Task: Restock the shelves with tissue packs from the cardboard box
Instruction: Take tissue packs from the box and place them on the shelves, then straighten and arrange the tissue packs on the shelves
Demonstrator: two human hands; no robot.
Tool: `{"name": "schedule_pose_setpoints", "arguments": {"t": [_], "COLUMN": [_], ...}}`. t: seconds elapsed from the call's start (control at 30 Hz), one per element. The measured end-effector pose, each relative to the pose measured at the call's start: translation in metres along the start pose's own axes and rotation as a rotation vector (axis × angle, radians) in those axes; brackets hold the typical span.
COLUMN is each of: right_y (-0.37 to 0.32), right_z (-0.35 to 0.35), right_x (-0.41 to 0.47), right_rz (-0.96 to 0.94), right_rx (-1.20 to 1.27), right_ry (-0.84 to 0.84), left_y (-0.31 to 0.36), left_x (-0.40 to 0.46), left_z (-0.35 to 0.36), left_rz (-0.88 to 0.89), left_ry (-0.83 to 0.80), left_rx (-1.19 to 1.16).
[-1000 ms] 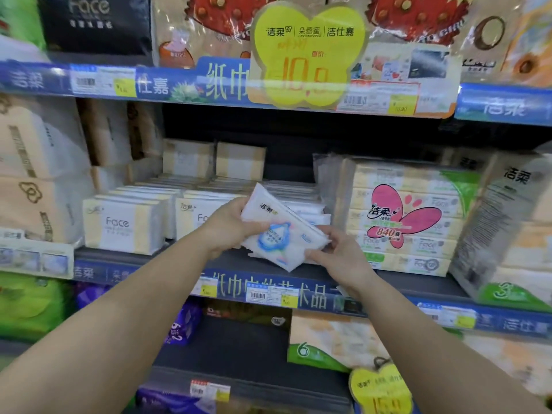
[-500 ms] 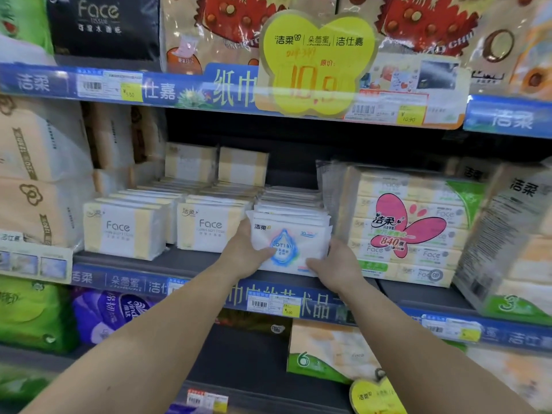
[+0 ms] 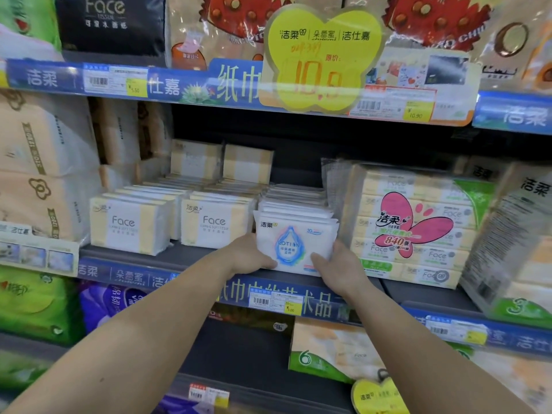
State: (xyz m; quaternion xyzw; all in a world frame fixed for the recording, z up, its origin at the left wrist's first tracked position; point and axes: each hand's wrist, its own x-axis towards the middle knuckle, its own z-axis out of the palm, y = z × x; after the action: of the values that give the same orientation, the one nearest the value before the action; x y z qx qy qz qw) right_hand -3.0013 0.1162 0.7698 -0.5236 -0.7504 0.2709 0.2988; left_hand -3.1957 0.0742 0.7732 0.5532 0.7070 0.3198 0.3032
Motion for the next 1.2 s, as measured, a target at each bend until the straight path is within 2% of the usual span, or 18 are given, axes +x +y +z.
{"name": "schedule_pose_setpoints", "arguments": {"t": [0.3,0.43,0.47,0.57,0.67,0.77,0.9,1.07,1.2], "right_y": [0.005,0.003,-0.002,-0.02,-0.041,-0.065,-0.108,-0.173,-0.232], "right_z": [-0.008,-0.013,-0.008,0.025,0.071,0.117,0.177,0.266,0.335], "right_x": [0.0,-0.028,-0.035,-0.041,-0.043,-0.059,-0.1,-0.182,-0.265], "right_rz": [-0.003,-0.23,-0.308,-0.509,-0.643,-0.708,-0.796,-0.891,-0.97], "right_rx": [-0.055,0.043,0.069,0.026,-0.118,-0.304,-0.42,-0.492,-0.422], "right_ry": [-0.04,0.27,0.284,0.114,-0.043,-0.159,-0.346,-0.54,-0.631], "left_y": [-0.002,-0.006,-0.008,-0.022,-0.053,-0.094,-0.145,-0.21,-0.269], "left_x": [-0.01,-0.025,-0.031,-0.057,-0.095,-0.144,-0.22,-0.333,-0.432], "left_z": [0.002,-0.001,0.0,0.004,0.002,-0.012,-0.037,-0.076,-0.118], "left_rz": [-0.027,-0.052,-0.053,0.006,-0.014,-0.13,-0.351,-0.613,-0.795], "left_ry": [0.154,0.253,0.306,0.534,0.636,0.655,0.658,0.666,0.662], "left_rx": [-0.037,-0.002,-0.008,0.082,0.246,0.355,0.487,0.631,0.602]}}
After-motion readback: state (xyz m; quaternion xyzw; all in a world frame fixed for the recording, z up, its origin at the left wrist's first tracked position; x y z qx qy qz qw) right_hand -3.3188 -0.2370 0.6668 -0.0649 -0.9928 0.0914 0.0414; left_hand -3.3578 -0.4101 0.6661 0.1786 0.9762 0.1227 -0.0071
